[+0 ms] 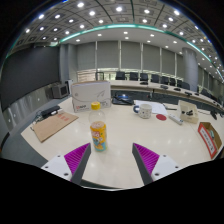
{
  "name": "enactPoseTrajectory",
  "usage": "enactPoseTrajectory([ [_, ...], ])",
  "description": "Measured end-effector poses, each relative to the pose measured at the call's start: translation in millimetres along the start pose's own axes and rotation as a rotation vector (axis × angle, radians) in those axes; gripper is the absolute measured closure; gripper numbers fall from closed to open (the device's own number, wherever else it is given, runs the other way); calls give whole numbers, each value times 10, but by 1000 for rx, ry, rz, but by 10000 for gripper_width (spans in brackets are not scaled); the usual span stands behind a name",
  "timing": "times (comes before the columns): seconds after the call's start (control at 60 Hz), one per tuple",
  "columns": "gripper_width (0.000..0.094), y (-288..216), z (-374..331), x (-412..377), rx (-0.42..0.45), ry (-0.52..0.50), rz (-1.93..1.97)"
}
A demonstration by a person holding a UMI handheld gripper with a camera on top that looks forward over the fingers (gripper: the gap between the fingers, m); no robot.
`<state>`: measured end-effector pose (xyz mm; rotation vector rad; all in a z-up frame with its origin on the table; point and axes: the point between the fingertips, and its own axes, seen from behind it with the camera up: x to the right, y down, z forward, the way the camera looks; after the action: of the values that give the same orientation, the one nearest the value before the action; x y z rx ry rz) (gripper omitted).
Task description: Pour water
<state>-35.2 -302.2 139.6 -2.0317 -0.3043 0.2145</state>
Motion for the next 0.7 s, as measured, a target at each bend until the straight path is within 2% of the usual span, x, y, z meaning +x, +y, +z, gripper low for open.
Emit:
enactPoseTrajectory([
  [0.183,83,-142,884,-476,72,25,-13],
  [0.317,132,-158,1400,-554,109,76,-11],
  [0.417,233,-128,1686,-524,114,127,-11],
  [0.5,407,-153,1769,-429,136,181,-12],
  [0.7,534,-257,1816,-507,141,164,-16],
])
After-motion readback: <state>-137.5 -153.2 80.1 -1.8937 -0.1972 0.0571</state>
